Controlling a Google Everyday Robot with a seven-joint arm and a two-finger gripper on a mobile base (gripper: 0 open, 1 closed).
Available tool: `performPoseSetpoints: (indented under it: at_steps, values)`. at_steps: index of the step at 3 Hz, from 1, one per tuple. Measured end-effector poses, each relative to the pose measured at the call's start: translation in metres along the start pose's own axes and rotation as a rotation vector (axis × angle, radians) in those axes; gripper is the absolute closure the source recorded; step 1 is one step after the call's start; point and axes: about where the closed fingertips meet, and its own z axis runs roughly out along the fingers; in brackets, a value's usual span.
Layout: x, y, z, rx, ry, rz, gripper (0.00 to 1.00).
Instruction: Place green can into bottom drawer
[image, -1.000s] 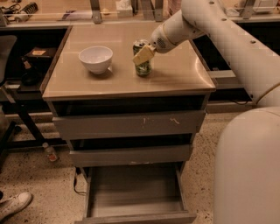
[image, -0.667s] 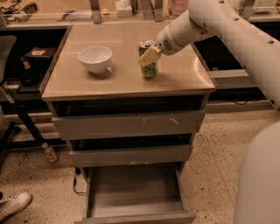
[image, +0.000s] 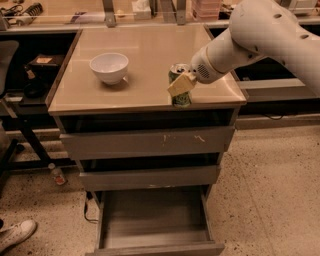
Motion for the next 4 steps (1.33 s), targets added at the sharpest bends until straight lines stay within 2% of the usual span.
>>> performPoseSetpoints:
  at_steps: [2, 3, 4]
  values:
    - [0.003, 0.004, -0.01, 0.011, 0.022, 0.006, 1.0]
    - [0.023, 0.022, -0.035, 0.041, 0.046, 0.057, 1.0]
    - [0.055, 0.048, -0.056, 0.068, 0.072, 0.123, 1.0]
